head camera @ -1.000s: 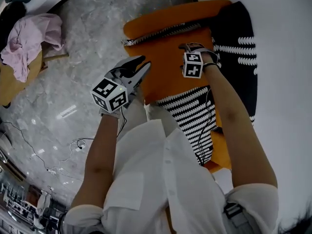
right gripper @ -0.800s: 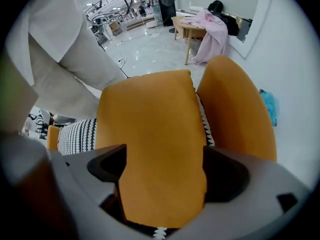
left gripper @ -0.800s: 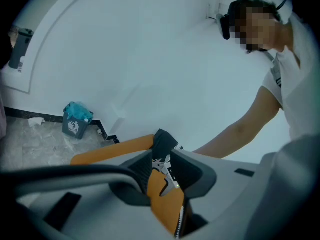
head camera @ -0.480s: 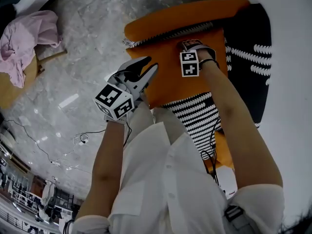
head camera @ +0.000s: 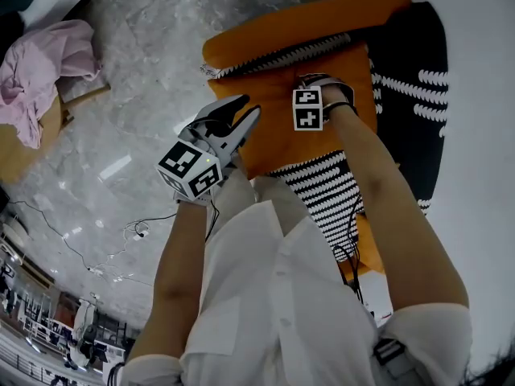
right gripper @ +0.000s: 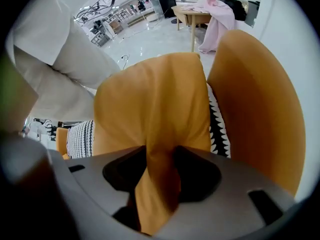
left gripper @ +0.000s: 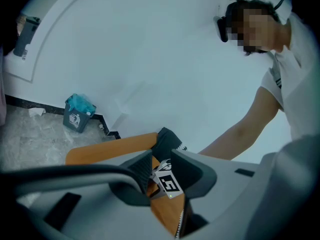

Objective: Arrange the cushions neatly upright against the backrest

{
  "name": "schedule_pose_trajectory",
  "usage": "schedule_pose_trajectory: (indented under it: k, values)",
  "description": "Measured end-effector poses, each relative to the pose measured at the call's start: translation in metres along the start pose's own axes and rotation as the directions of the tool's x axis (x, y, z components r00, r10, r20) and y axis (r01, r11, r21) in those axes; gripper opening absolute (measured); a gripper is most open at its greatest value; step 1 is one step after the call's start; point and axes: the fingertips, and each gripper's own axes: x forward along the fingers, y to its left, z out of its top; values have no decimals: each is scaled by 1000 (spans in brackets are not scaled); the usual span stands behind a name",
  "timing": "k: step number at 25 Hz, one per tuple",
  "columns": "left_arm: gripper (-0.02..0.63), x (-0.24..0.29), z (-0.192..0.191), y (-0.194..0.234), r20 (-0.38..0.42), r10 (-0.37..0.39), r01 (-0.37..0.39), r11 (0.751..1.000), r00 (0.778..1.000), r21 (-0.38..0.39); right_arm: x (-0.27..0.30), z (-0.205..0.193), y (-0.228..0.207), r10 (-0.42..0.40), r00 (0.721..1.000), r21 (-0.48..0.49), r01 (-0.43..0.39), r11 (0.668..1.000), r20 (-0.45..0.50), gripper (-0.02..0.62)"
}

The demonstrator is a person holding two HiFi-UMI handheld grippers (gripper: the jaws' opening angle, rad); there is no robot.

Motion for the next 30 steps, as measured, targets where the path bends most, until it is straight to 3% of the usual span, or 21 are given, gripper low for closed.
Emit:
schedule_pose_trajectory:
  k: [6, 10, 13, 19, 22, 26, 27, 30]
  values:
    - [126, -4, 3, -25, -21, -41, 41, 999, 999, 33, -20, 0, 14, -52, 999, 197, 53, 979, -8, 36]
    - [126, -9, 8, -48, -47, -75, 78, 995, 996, 64, -43, -4, 34, -74, 997, 336, 70, 939, -1, 17]
    - [124, -7, 12, -69, -75, -112, 119, 988, 991, 97, -65, -18, 49, -121, 993, 461, 105, 881, 3, 15]
    - [126, 5, 19, -124, -139, -201, 223, 961, 970, 162, -117, -76, 82, -239, 970, 649, 215, 730, -52, 15]
    - [124, 16, 19, -148, -184, -248, 284, 938, 951, 201, -148, -112, 86, -321, 943, 742, 278, 610, -89, 15]
    - [126, 30, 15, -180, -234, -299, 352, 906, 925, 234, -195, -166, 82, -431, 884, 845, 363, 393, -179, 15]
    - [126, 32, 12, -187, -246, -309, 366, 900, 919, 236, -203, -178, 82, -443, 872, 851, 384, 357, -207, 15]
    - [124, 37, 3, -204, -274, -335, 400, 886, 901, 233, -216, -209, 85, -447, 849, 848, 438, 300, -280, 15]
